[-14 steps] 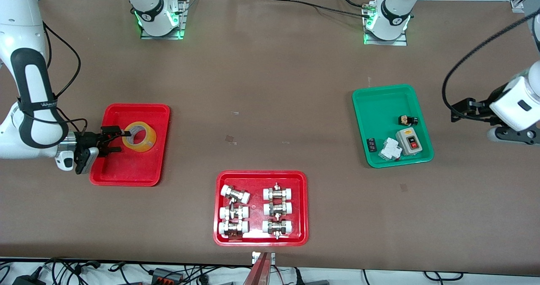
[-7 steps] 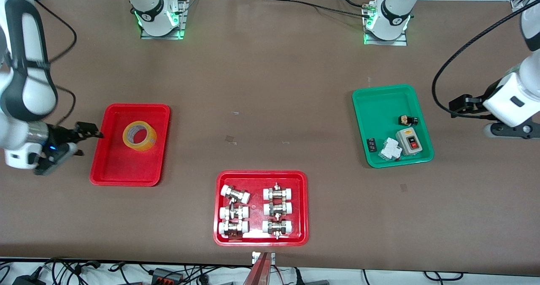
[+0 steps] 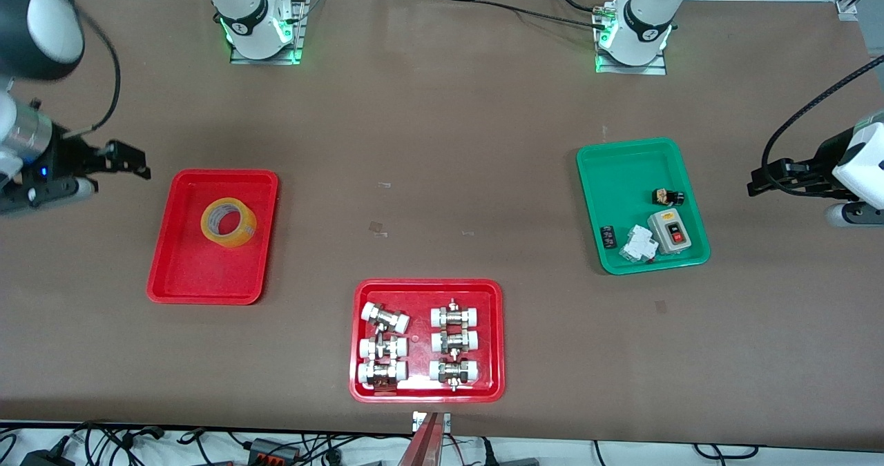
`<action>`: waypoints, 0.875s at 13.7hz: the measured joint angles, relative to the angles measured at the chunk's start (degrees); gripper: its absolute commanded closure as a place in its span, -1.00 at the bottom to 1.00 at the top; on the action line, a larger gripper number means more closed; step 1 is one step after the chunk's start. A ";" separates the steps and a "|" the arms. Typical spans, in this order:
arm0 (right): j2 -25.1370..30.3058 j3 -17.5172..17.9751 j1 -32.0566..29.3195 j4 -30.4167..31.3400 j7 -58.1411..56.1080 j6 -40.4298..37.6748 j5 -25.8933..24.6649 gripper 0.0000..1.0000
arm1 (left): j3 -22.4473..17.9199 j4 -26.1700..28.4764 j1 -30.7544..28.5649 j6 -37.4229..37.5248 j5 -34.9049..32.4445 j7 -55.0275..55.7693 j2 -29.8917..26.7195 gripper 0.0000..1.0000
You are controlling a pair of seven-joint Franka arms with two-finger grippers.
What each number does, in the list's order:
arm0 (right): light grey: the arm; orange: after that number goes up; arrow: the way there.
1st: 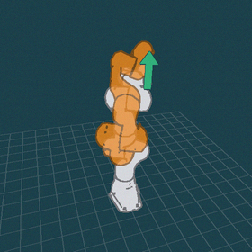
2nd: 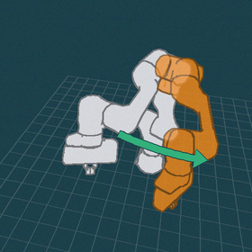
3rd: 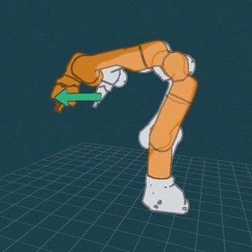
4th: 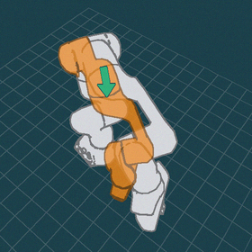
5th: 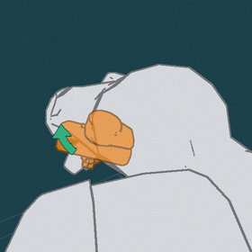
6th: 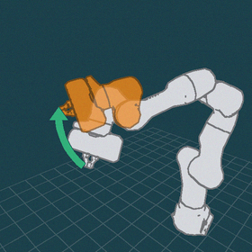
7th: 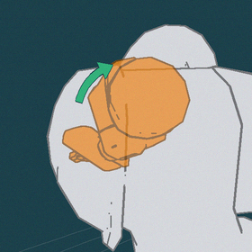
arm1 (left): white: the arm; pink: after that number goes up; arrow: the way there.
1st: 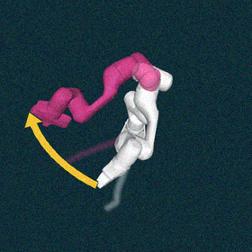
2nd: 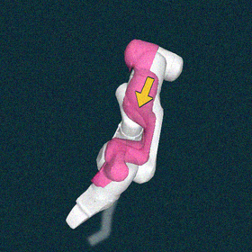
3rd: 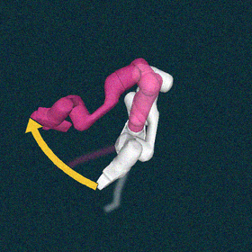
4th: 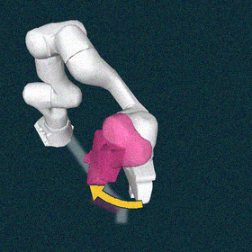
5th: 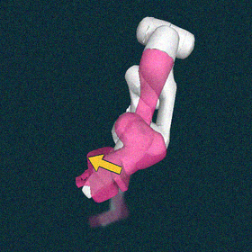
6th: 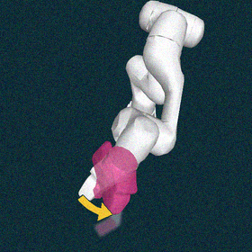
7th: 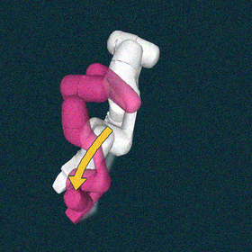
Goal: Left arm passes tape to right arm into tray
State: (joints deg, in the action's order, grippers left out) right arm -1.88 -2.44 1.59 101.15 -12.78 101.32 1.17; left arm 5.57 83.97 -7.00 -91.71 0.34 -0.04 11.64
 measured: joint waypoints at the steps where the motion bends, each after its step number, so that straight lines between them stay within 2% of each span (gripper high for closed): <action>1: 2.48 0.14 0.68 1.64 2.24 -0.02 -0.20 -1.00 | 0.08 0.02 0.10 0.02 0.01 0.00 -0.05 -1.00; 3: 6.20 0.19 1.15 4.72 4.07 0.11 -0.35 -1.00 | 0.11 0.03 0.11 0.53 0.01 0.00 -0.25 -1.00; 5: 7.36 0.12 1.15 5.08 4.45 0.39 -0.36 -1.00 | 0.15 0.05 0.16 1.95 0.02 -0.11 -0.65 -1.00; 12: 3.04 -0.24 1.11 -4.63 9.29 -3.26 -0.43 -1.00 | 0.59 0.35 0.69 2.11 0.02 -0.10 -1.27 -1.00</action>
State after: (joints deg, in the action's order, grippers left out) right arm 1.15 -2.68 2.70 96.51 -3.49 98.06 0.73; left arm 6.16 84.32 -6.30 -89.60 0.36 -0.14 10.37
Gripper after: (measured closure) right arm 0.000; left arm 0.000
